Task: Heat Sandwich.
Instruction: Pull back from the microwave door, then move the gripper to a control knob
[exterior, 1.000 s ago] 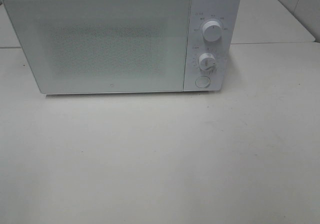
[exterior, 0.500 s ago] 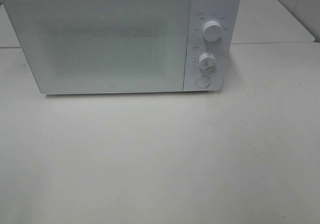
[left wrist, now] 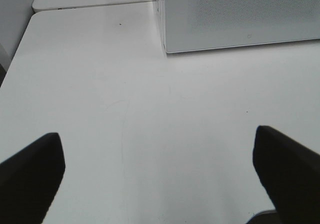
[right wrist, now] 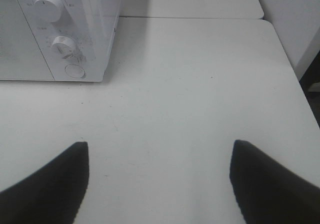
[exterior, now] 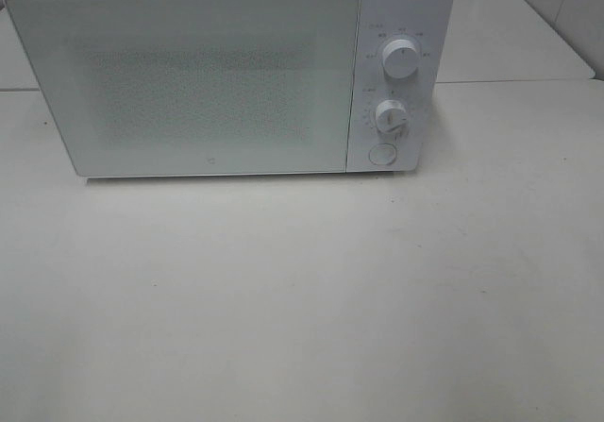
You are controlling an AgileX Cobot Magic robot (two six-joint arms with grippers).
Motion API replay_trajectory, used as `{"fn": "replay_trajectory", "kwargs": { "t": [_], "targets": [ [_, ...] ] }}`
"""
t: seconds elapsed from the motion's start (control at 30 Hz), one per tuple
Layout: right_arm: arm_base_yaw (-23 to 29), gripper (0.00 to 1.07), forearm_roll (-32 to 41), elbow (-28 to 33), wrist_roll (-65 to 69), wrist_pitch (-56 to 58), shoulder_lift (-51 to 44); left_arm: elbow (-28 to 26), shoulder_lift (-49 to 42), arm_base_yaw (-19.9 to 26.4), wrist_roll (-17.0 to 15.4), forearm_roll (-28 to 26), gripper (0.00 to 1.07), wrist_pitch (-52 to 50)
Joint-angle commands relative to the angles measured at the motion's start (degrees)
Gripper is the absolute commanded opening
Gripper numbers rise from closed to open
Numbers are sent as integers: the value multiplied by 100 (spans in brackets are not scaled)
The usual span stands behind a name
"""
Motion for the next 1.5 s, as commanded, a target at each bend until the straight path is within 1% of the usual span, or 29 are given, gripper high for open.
{"fn": "replay_trajectory", "kwargs": {
  "t": [0.03,0.07,0.1,0.37,0.4,0.63,0.67,0.87,1.0,1.03,1.1,1.13,1.17,1.2,1.27,1.3,1.33,1.37,1.43,1.47,1.5],
  "targets": [
    [-34,75,17,-34,63,-309,361,17,-155,-17,-40,-46,98,-11],
    [-34,75,17,-34,63,-309,361,17,-155,-17,-40,-46,98,-11],
    [-34,75,17,-34,63,-447,596,17,-155,-17,-40,-46,98,-11],
    [-34,75,17,-34,63,-1106,1329,17,-155,-17,-40,-46,98,-11],
    [-34,75,17,-34,69,-1301,1564,17,-155,-17,-40,-46,98,-11],
    [-34,75,34,-34,206,-2051,2286,17,-155,-17,-40,-46,98,-11],
    [-34,75,34,-34,201,-2240,2498,17,-155,-17,-40,-46,98,-11],
    [-34,75,34,-34,206,-2613,2859,17,-155,-17,-40,-46,98,-11],
    [-34,75,29,-34,275,-3249,3386,17,-155,-17,-40,-46,98,-11],
    [-34,75,29,-34,275,-3249,3386,17,-155,-17,-40,-46,98,-11],
    [-29,75,23,-17,275,-3655,3535,17,-155,-17,-40,-46,98,-11],
    [-23,75,23,34,275,-3908,3592,17,-155,-17,-40,-46,98,-11],
    [-23,75,23,212,275,-4544,3736,17,-155,-17,-40,-46,98,-11],
    [-23,75,23,212,275,-4544,3736,17,-155,-17,-40,-46,98,-11],
    [-23,75,29,401,275,-5139,3862,17,-155,-17,-40,-46,98,-11],
    [-23,75,34,607,275,-5672,3965,17,-155,-17,-40,-46,98,-11],
    [-23,75,69,728,275,-5924,4016,17,-155,-17,-40,-46,98,-11],
    [-23,75,69,728,275,-5924,4016,17,-155,-17,-40,-46,98,-11],
    [-23,75,298,911,264,-6343,4120,17,-155,-17,-40,-46,98,-11],
    [-23,75,630,1054,160,-6681,4251,17,-155,-17,-40,-46,98,-11],
    [-23,75,779,1117,80,-6858,4332,17,-155,-17,-40,-46,98,-11]
  ]
}}
